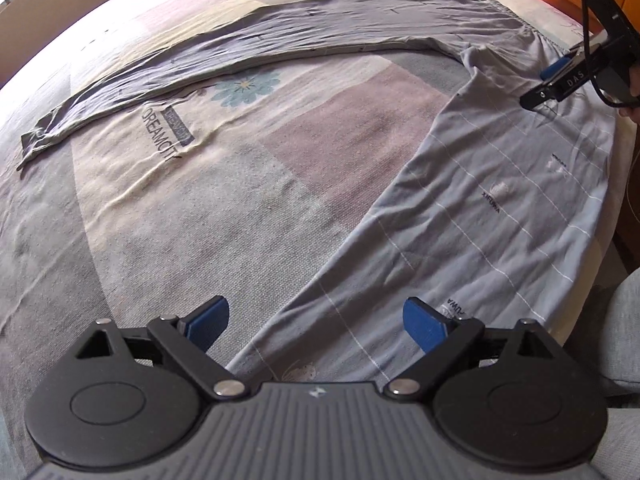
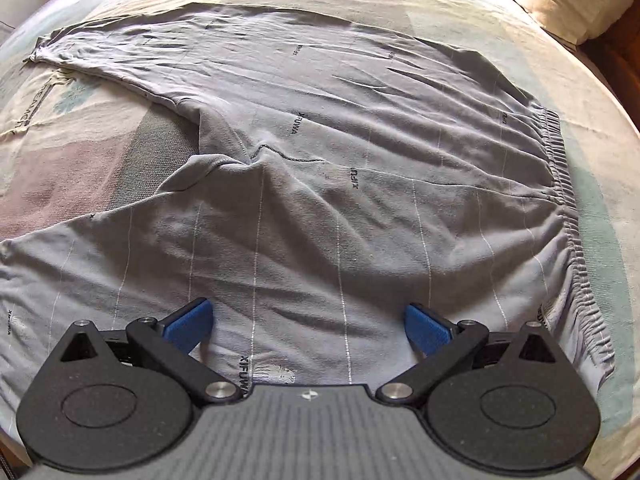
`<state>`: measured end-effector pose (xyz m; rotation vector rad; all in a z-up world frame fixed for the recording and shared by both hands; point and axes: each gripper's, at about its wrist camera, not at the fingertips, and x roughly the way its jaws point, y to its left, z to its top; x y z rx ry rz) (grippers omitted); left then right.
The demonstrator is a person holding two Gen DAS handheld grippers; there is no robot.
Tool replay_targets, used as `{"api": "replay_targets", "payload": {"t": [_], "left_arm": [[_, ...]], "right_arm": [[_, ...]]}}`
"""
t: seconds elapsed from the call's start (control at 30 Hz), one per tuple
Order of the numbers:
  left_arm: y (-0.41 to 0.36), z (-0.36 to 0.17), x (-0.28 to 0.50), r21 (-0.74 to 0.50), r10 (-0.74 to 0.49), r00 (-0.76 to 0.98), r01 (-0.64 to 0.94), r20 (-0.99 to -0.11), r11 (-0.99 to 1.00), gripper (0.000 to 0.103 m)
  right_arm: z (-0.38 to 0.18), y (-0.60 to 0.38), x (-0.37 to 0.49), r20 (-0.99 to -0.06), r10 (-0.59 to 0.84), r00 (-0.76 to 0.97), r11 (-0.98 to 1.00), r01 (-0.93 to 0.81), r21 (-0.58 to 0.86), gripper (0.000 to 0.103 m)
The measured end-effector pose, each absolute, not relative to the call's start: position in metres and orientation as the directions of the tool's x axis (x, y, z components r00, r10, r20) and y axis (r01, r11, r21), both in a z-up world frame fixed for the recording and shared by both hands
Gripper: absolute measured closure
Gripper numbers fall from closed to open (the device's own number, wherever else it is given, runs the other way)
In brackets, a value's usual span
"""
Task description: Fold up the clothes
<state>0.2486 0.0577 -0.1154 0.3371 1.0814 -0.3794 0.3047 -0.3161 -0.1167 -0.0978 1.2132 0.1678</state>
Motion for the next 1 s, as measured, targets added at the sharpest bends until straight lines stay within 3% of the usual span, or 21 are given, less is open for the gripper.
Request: {"api": "replay_targets", "payload": {"t": [0.53, 0.7, 1.0], "left_arm": [[0.078, -0.11, 0.198, 0.08, -0.016, 0.476, 0.181, -0.879, 0.98, 0.009], [0.07, -0.101, 0.201, 0.088, -0.03, 0.489, 0.217, -0.872, 0.972, 0.009], [0.044, -0.123, 0.201, 0.144, -0.039, 0.474, 0.342, -0.88, 0.929, 0.01]], "right_arm": [[-0.117, -0.304, 0.335, -0.984, 0.076, 0.161, 0.941, -0.339, 0.017, 0.0], [-0.114, -0.3, 0.335, -0.988, 0.06, 0.143, 0.942, -0.334, 0.009, 0.0], [-0.11, -0.302, 0.307, -0.943, 0.141, 0.302, 0.969, -0.235, 0.07, 0.0]]}}
